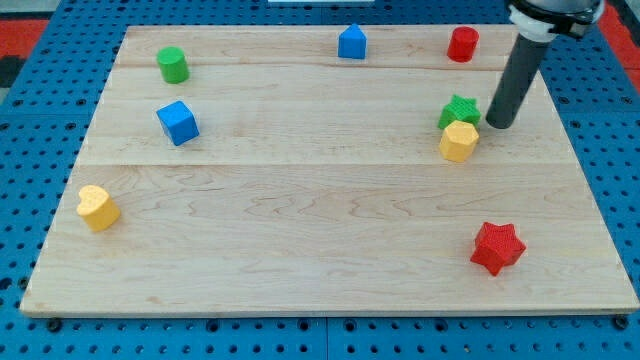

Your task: Push the green star at the left side

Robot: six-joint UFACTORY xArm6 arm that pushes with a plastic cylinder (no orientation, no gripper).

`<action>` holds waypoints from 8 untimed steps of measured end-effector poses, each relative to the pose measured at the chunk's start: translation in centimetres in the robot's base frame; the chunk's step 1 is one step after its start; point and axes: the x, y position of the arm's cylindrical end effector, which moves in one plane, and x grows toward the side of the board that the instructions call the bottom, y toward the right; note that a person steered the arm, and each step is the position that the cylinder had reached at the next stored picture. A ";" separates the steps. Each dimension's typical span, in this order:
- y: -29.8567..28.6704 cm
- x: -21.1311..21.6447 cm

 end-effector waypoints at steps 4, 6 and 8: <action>3.6 0.0; 0.8 0.0; 0.5 -0.5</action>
